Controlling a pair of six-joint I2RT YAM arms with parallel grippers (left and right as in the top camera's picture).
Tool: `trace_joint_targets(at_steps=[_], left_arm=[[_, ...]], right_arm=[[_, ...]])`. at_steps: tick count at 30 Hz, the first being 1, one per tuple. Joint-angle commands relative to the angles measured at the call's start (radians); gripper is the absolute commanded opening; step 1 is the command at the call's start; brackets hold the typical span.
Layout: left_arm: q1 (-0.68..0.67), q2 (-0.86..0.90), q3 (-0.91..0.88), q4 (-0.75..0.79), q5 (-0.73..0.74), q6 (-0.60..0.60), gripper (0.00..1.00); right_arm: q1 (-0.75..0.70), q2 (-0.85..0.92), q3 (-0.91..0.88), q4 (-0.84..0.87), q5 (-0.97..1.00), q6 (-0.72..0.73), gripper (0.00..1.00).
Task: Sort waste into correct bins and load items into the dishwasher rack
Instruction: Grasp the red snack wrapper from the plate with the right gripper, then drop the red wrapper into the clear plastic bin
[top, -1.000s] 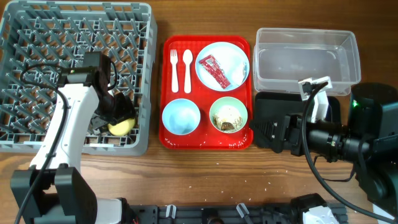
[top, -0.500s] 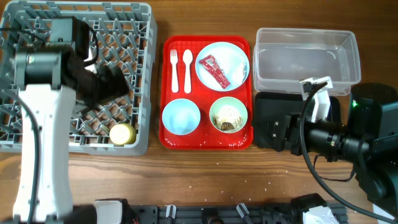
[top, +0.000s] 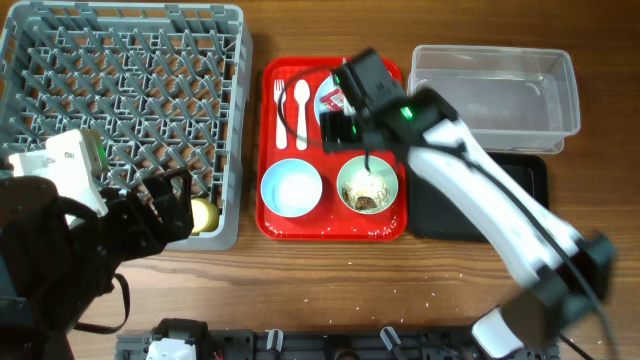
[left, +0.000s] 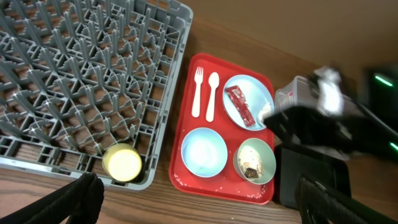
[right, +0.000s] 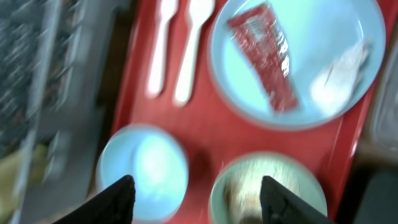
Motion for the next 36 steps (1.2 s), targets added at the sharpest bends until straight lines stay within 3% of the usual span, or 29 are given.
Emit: trace_joint_targets(at_steps=[1, 7, 9, 10, 16, 17, 18, 20, 23, 27, 33, 35, 36], left_arm=[[-0.005, -0.007, 0.006, 0.0, -0.014, 0.012, 1.0], [-0.005, -0.006, 0.006, -0.003, -0.014, 0.012, 1.0], [-0.005, -0.006, 0.006, -0.003, -0.014, 0.012, 1.0], [-0.005, -0.006, 0.006, -0.003, -0.014, 0.012, 1.0], [-0.005, -0.006, 0.006, -0.003, -0.014, 0.012, 1.0], [-0.005, -0.006, 0.006, -0.003, -0.014, 0.012, 1.0], [-0.005, -0.006, 0.006, -0.003, -0.014, 0.012, 1.0], [-0.005, -0.006, 0.006, -0.003, -0.014, 0.012, 1.0], [-0.005, -0.006, 0.006, -0.003, -0.014, 0.012, 1.0], [-0.005, -0.006, 0.006, -0.003, -0.014, 0.012, 1.0], [-0.005, -0.006, 0.006, -0.003, -0.014, 0.012, 1.0], [-0.005, -0.006, 0.006, -0.003, -0.014, 0.012, 1.0], [-0.005, -0.006, 0.006, -0.003, -0.014, 0.012, 1.0]], right_arm=[[-0.076, 0.24, 0.091, 0.103, 0.045, -0.068, 0.64], [-0.137, 0.43, 0.091, 0.338, 0.049, -0.163, 0.64], [-0.14, 0.445, 0.09, 0.367, 0.045, -0.167, 0.53], [-0.139, 0.462, 0.09, 0.365, 0.045, -0.167, 0.49], [-0.139, 0.534, 0.088, 0.272, -0.007, -0.199, 0.45], [-0.139, 0.532, 0.088, 0.263, -0.006, -0.209, 0.36], [-0.139, 0.521, 0.088, 0.248, -0.004, -0.208, 0.17], [-0.14, 0.474, 0.089, 0.229, -0.004, -0.2, 0.04], [-0.143, 0.337, 0.089, 0.226, 0.029, -0.16, 0.04], [-0.229, 0.088, 0.089, 0.18, 0.274, -0.051, 0.04], [-0.439, 0.13, 0.075, 0.04, 0.296, -0.057, 0.04], [-0.478, 0.141, 0.075, 0.019, 0.145, -0.125, 0.56], [-0.478, 0.132, 0.075, 0.017, 0.118, -0.121, 0.65]])
